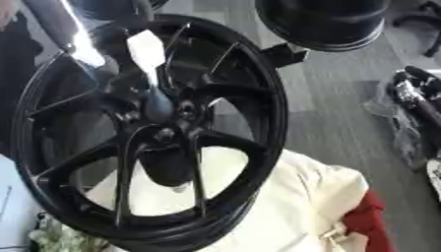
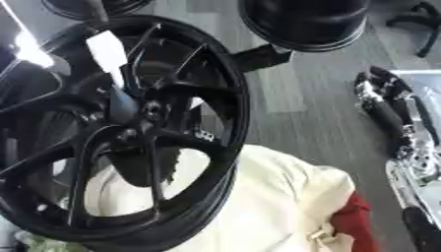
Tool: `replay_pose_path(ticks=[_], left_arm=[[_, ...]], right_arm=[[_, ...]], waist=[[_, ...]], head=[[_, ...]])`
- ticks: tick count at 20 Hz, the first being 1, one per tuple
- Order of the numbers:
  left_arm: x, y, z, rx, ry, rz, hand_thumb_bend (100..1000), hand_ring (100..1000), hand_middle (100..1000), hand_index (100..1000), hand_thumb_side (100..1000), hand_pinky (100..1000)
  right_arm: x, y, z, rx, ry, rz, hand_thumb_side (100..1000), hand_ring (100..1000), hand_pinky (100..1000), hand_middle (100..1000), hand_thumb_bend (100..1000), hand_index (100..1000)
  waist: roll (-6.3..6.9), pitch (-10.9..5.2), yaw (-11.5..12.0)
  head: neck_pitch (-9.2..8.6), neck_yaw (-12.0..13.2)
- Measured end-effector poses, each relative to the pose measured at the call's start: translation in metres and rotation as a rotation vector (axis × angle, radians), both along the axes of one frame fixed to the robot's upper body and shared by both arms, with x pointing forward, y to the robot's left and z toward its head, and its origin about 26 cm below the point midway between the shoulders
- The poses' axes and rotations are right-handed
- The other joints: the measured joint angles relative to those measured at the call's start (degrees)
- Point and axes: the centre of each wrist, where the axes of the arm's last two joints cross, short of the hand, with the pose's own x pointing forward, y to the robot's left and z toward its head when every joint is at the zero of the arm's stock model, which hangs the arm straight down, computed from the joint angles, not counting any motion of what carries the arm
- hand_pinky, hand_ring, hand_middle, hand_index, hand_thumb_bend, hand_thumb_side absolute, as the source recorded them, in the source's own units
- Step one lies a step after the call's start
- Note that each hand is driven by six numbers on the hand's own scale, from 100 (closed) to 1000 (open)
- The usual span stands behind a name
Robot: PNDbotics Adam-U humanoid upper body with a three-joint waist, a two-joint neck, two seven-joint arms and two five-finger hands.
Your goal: Pull the pin out of the wheel hub.
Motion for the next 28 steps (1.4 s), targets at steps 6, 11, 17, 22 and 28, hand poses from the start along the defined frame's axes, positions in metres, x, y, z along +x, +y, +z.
replay_pose_path(ticks=[6,11,17,22,28], left_arm=[[0.001,-0.0017,0.004,-0.004,-0.013,-0.021,519,799,713,766,100,866],[0.0,-0.0045,0.0071,0.017,-0.053,-0.04,494,784,693,731,100,852],[0.0026,-0.0028,0.006,0.04,-0.07,-0.046,501,784,697,715,100,854],[0.0028,-0.0037,0.0047,0.047,-0.071,-0.057,509,786,704,707,100,856],[0.0028,-0.0045,0.0036,0.056,-0.073,-0.064,519,786,701,712,100,856]], right_arm=[[0.0002,0.0001,0.0,0.0,0.0,0.0,463,762,875,766,170,873],[0.0013,0.0006,0.0013,0.0,-0.004,0.002,465,763,875,767,170,873],[0.002,0.0012,0.0022,0.001,-0.007,0.004,467,763,876,767,170,873],[0.0035,0.0028,0.0037,0.004,-0.013,0.011,468,764,876,767,169,873],[0.0036,0.003,0.0035,0.005,-0.012,0.012,469,764,877,767,168,873]], waist=[[0.0,0.33,-0.24],[0.09,0.74,-0.8],[0.62,1.42,-1.49],[0.9,1.95,-1.95],[1.15,2.23,-2.22]], head=[[-0.53,0.07],[-1.04,0.07],[-1.96,0.06],[-2.04,0.08],[-2.26,0.06]])
